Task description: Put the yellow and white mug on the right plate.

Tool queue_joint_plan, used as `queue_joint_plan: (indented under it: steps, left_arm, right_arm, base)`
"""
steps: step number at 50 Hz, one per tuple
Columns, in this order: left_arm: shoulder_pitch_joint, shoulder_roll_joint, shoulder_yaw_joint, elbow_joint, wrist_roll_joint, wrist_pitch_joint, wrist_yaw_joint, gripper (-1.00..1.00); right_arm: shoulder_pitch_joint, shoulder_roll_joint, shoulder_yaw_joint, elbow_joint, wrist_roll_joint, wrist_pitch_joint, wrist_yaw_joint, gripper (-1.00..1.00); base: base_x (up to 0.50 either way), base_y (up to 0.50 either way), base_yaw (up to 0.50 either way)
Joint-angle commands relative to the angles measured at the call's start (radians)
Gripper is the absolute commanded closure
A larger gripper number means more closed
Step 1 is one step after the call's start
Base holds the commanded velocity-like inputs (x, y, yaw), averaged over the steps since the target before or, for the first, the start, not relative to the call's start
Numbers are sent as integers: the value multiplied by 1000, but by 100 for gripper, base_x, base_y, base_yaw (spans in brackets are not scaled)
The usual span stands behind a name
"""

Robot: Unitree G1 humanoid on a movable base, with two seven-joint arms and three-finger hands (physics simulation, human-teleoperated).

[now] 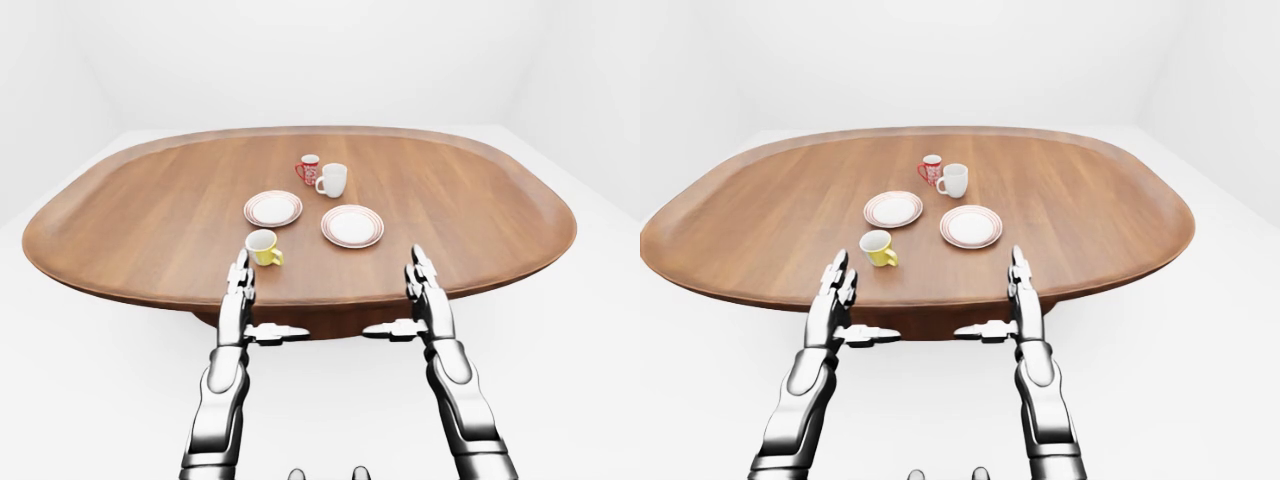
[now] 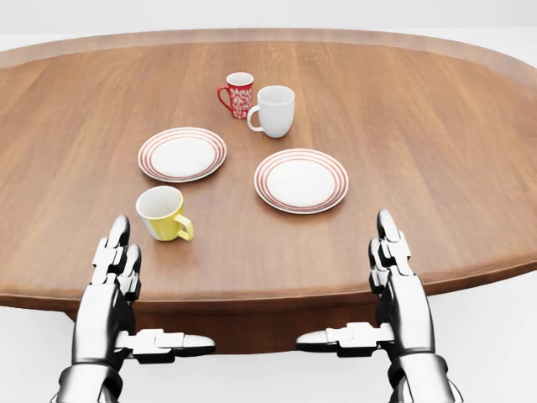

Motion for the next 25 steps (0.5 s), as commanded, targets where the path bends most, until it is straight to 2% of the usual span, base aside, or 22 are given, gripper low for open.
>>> queue_joint_plan:
  steps: [1,2,15,25]
  left_arm:
    - [15,12,16,-84,-4,64,-26,-100]
    - [20,11,14,-114,-4,88,-29,-100]
    - [66,17,11,-502,13,88,-69,-100]
    - [65,16,19,-640,25,88,-95,-100]
  right_arm:
    - [21,-9,-9,-109,3,83,33,-100]
    - [27,-7,-8,-143,2,99,36,-100]
    - [50,-5,-19,-451,-7,99,39,-100]
    - [50,-3,-24,-511,1,99,38,-100]
  base:
    - [0,0,0]
    - [0,0,0]
    - [0,0,0]
    - [0,0,0]
